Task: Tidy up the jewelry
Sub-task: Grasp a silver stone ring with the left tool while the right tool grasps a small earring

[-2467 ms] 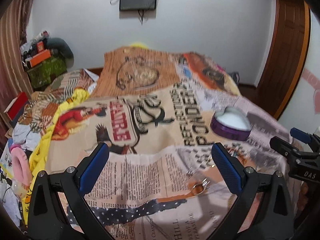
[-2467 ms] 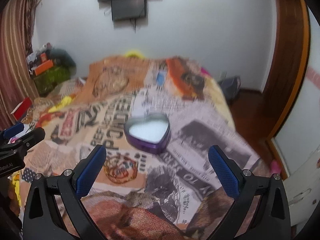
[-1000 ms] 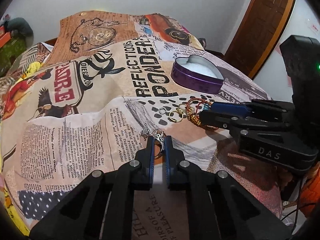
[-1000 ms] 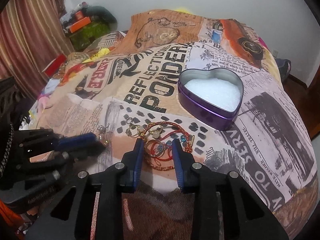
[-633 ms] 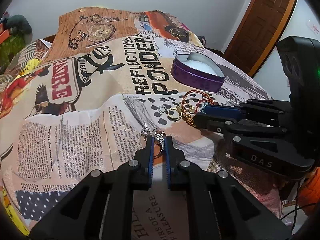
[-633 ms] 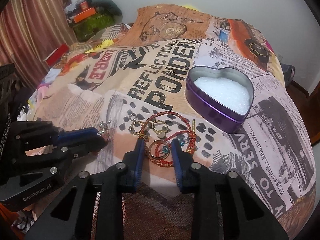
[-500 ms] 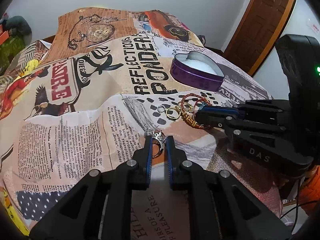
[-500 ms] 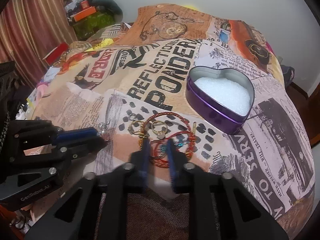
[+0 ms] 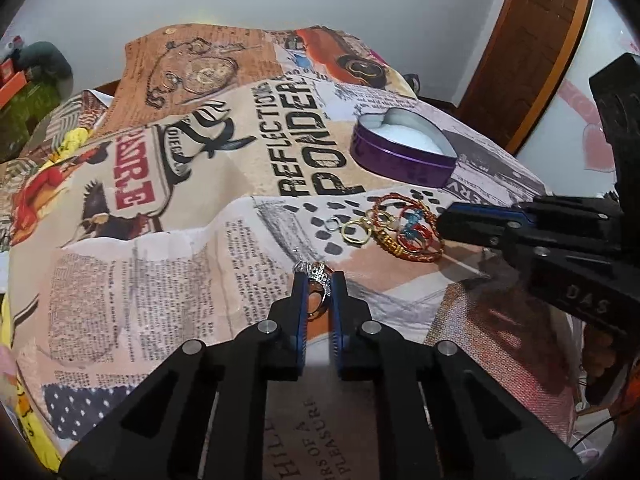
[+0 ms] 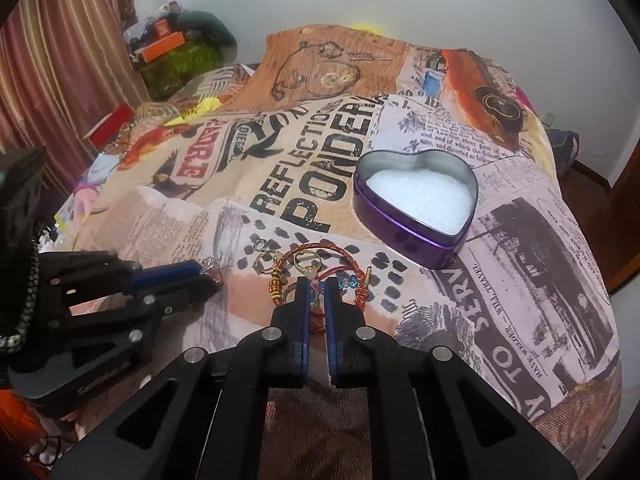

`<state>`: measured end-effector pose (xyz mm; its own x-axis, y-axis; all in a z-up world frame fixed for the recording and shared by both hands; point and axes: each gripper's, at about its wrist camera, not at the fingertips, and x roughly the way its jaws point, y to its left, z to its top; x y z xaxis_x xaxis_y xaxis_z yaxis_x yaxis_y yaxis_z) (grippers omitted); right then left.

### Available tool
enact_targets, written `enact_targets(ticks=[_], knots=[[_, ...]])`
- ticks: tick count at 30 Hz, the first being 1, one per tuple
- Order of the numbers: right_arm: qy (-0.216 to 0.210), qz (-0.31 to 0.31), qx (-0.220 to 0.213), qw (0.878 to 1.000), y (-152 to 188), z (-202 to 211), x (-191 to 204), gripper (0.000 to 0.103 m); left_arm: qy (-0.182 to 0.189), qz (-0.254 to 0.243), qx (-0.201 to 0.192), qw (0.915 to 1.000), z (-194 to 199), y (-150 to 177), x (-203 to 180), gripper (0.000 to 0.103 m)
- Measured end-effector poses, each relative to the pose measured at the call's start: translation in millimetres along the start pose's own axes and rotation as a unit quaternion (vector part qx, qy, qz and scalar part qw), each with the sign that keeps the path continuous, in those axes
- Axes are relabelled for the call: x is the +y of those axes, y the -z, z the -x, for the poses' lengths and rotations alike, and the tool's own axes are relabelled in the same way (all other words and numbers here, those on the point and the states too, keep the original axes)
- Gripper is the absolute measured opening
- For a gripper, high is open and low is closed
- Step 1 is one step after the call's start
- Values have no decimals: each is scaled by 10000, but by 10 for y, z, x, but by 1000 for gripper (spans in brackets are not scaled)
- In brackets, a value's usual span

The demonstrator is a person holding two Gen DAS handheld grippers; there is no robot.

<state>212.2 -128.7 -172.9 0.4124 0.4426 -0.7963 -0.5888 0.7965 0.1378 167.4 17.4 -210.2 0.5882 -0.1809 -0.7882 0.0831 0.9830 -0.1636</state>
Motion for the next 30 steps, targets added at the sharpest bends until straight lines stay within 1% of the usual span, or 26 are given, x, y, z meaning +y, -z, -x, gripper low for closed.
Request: enact_targets(ticks=[2, 5, 8, 12, 15, 17, 18, 20, 23, 26, 28, 30], knots=[[-167, -152, 75, 9997, -7, 11, -23, 6, -48, 2, -44, 10000, 39, 8, 13, 9], [-206, -268, 180, 9993, -19, -8, -27, 8, -58, 68, -116, 9999, 111, 16, 63, 9], [-227, -274, 194, 9992, -25, -19, -5, 9, -66, 123, -191, 9997, 185, 16, 123, 9], [-360, -237, 238, 9988, -72, -61, 86, 11, -93, 168, -318, 9993, 292, 3, 210, 9], [-410, -107, 261, 9988, -114, -105, 186, 20, -130, 186, -418, 9989, 362, -4, 276, 9], [-431, -7, 260, 9987, -151, -133, 257, 32, -199, 188, -473, 9985, 397, -2, 322, 9], [-468, 64, 254, 9986, -174, -149, 307, 33, -216, 201, -489, 9984, 411, 2, 348, 9], [-512, 222, 256, 9981, -211, -189, 405, 33, -234, 247, -510, 9981, 436, 13, 406, 9], [-435, 448, 309, 9976, -243, -275, 514, 33, -258, 301, -534, 9978, 462, 41, 476, 9], [-496, 683, 509, 9951, -273, -394, 616, 33, -242, 371, -517, 9977, 469, 72, 534, 9], [-460, 817, 544, 9941, -284, -428, 668, 33, -246, 381, -497, 9977, 458, 91, 548, 9], [-434, 940, 625, 9927, -283, -471, 711, 25, -249, 391, -479, 9978, 447, 105, 542, 9]])
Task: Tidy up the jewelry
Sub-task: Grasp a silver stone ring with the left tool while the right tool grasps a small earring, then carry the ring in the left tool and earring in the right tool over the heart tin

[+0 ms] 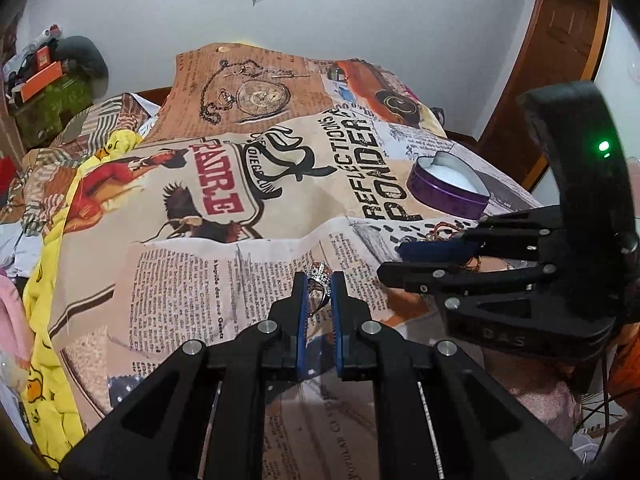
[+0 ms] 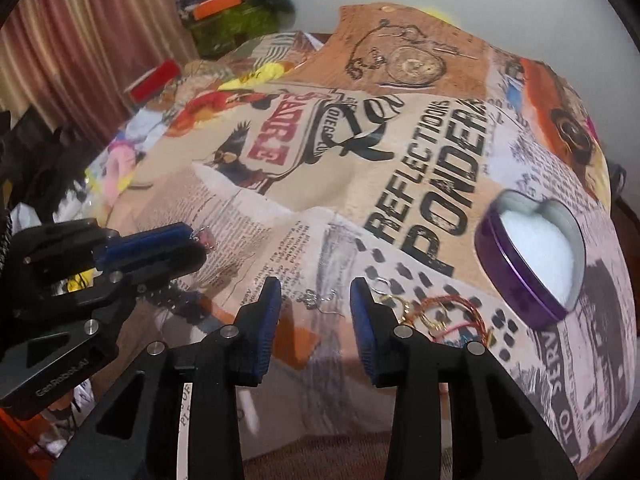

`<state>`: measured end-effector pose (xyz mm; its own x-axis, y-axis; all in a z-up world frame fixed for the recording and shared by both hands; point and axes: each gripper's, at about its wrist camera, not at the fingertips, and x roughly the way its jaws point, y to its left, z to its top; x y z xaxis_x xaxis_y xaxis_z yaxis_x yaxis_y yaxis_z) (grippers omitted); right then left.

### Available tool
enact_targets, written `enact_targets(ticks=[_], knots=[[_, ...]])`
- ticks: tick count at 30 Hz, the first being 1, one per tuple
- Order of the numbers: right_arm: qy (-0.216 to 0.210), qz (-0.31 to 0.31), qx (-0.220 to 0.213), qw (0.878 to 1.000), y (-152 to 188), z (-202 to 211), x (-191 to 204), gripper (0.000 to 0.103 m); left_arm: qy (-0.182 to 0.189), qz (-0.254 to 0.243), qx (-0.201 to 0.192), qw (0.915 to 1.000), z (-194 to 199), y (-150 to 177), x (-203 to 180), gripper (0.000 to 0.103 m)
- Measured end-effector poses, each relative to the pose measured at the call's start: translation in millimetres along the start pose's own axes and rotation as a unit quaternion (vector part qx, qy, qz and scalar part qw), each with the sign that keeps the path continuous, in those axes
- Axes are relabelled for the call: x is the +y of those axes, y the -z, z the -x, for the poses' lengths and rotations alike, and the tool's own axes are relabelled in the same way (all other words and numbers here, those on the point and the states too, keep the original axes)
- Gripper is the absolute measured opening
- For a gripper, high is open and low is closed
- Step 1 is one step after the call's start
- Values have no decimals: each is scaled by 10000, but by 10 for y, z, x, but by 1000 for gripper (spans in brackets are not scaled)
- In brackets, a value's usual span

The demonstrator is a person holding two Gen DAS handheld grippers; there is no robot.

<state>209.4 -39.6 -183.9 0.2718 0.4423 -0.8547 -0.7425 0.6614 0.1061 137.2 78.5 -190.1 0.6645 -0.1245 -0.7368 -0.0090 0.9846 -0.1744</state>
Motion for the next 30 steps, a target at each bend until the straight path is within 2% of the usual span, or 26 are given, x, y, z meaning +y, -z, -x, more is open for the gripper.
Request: enact_targets(ticks=[2, 8, 19, 30], knots=[[-12, 66, 194, 9998, 9, -86, 19, 11, 15, 21, 10, 10000, -4, 4, 0, 9], [30, 25, 104, 9999, 35, -38, 0, 9, 13, -26, -35, 10000, 32, -30, -49, 9], [263, -483, -709, 9960, 17, 502, -278, 9, 52, -201, -287, 9994, 83, -314, -283, 9], [750, -949, -1444, 9821, 68, 1080, -738, 9, 208, -513, -540, 9970, 8, -698, -676, 9]])
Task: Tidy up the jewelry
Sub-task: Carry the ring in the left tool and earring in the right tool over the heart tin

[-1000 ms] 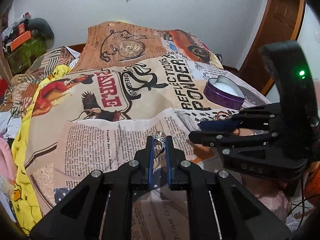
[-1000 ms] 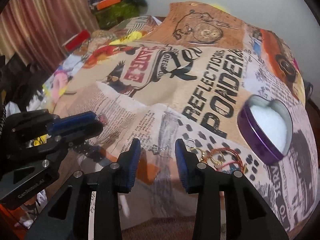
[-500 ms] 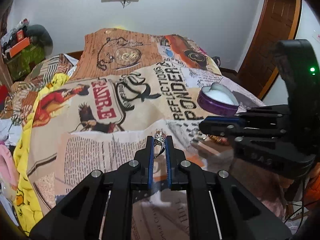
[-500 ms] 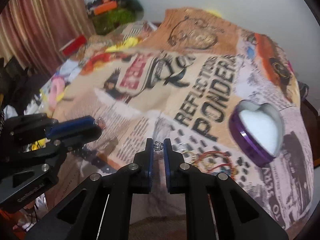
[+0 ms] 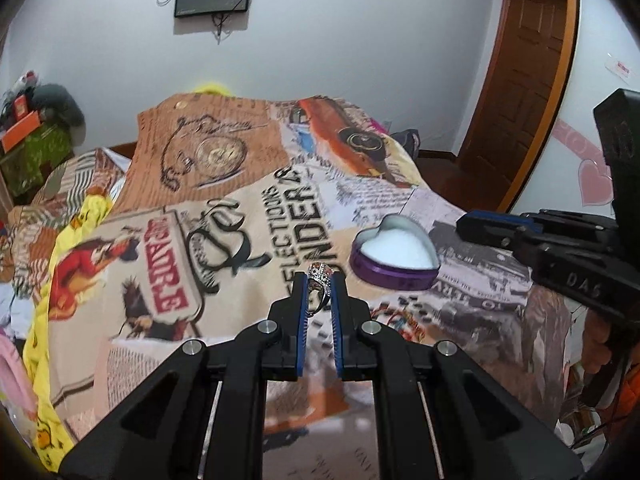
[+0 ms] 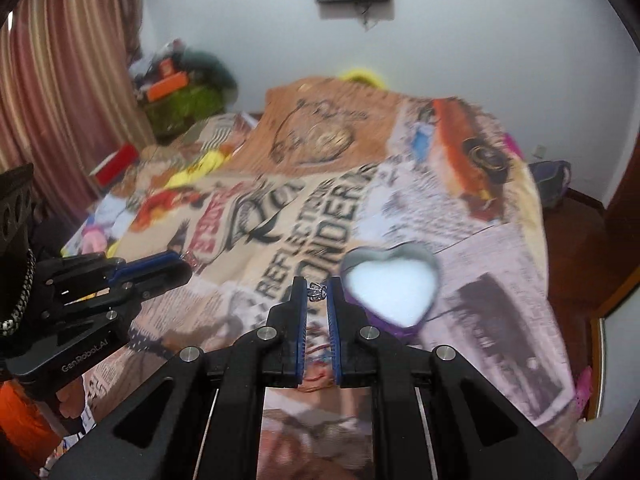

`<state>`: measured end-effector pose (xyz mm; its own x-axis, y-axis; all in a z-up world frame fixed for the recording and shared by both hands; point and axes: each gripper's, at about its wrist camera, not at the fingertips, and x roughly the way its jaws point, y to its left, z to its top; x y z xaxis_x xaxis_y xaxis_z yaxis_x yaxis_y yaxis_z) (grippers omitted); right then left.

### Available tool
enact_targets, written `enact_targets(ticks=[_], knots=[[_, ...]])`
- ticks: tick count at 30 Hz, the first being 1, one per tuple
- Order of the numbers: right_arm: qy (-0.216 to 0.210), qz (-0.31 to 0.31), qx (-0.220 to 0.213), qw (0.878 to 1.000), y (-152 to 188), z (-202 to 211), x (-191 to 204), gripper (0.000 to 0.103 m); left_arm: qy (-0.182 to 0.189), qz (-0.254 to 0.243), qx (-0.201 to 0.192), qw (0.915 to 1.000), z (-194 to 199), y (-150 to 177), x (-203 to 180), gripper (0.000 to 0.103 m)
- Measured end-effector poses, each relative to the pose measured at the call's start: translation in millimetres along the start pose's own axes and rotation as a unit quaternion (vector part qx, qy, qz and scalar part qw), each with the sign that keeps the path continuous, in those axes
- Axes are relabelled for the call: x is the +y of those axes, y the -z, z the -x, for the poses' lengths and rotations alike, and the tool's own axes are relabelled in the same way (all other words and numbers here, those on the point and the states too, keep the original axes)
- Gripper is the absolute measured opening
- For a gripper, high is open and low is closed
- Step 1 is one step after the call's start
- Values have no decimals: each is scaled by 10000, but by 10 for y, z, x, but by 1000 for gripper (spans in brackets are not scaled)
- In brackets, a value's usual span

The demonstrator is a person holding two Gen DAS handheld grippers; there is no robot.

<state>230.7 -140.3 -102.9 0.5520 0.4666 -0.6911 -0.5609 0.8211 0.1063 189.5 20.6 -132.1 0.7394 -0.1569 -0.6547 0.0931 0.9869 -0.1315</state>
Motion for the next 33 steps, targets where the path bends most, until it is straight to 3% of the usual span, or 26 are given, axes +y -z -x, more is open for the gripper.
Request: enact_targets(ticks=[17, 33], knots=[[250, -616, -594, 9960, -165, 156, -584, 9, 215, -453, -59, 9987, -489, -440, -316, 9], [-6, -765, -15, 9971, -64, -396, -769, 9, 662, -580, 610, 9942, -1124, -482, -441, 9]])
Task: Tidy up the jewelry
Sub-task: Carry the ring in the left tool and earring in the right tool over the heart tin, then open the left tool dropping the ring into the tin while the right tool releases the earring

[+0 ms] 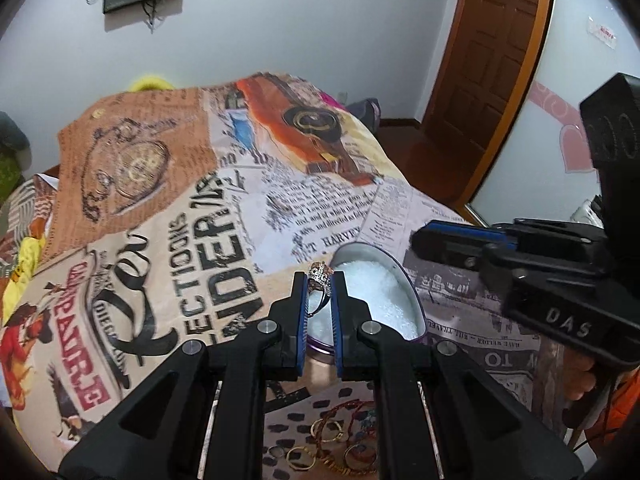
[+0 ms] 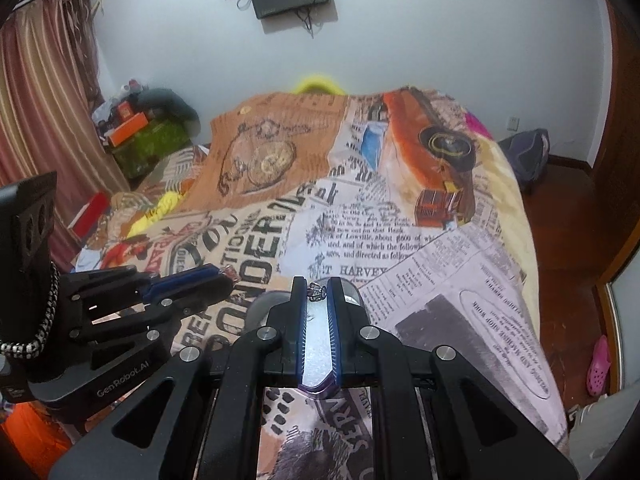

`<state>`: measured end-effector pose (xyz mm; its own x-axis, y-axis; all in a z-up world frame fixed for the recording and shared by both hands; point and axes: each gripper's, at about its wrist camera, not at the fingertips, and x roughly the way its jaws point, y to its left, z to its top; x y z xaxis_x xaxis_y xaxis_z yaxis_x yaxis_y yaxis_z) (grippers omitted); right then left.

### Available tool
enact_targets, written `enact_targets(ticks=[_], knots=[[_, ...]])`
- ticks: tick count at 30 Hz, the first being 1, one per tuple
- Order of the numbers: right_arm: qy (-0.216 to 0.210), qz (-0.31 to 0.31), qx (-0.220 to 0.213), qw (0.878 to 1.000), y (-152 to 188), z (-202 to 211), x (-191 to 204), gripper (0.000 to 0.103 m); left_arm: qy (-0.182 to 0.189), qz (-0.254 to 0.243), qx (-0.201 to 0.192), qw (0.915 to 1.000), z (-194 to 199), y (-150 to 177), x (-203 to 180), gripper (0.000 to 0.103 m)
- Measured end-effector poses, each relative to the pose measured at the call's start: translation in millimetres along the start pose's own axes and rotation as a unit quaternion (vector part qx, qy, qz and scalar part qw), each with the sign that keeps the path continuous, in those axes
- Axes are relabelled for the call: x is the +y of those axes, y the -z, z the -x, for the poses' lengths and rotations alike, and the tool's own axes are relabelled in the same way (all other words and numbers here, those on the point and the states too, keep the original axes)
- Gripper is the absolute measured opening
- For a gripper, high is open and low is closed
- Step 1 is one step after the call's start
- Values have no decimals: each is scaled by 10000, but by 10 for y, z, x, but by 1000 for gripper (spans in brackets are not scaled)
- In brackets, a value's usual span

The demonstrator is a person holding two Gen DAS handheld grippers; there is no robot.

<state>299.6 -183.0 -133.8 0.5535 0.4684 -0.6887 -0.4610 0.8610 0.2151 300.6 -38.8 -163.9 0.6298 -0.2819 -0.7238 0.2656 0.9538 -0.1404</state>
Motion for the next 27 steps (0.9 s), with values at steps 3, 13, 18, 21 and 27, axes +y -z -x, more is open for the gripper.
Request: enact_targets(ticks=[3, 13, 18, 21, 27], knots=[[-10, -16, 187, 9998, 20, -119, -42, 9, 85, -28, 159, 9998, -117, 8, -20, 9], [48, 162, 498, 9986, 43, -318, -63, 9, 207, -132, 382, 9990, -257, 30, -83, 9], [40, 162, 542, 9984, 48, -354, -78, 9, 199, -146, 371, 9990, -244, 33, -76, 9], [62, 197, 554, 9983, 50, -360, -68, 9, 168, -155, 359, 9991, -224, 38, -74, 9], [119, 301, 610, 9976, 50, -347, -17, 9, 84, -178, 337, 9992, -136, 50, -65, 10]])
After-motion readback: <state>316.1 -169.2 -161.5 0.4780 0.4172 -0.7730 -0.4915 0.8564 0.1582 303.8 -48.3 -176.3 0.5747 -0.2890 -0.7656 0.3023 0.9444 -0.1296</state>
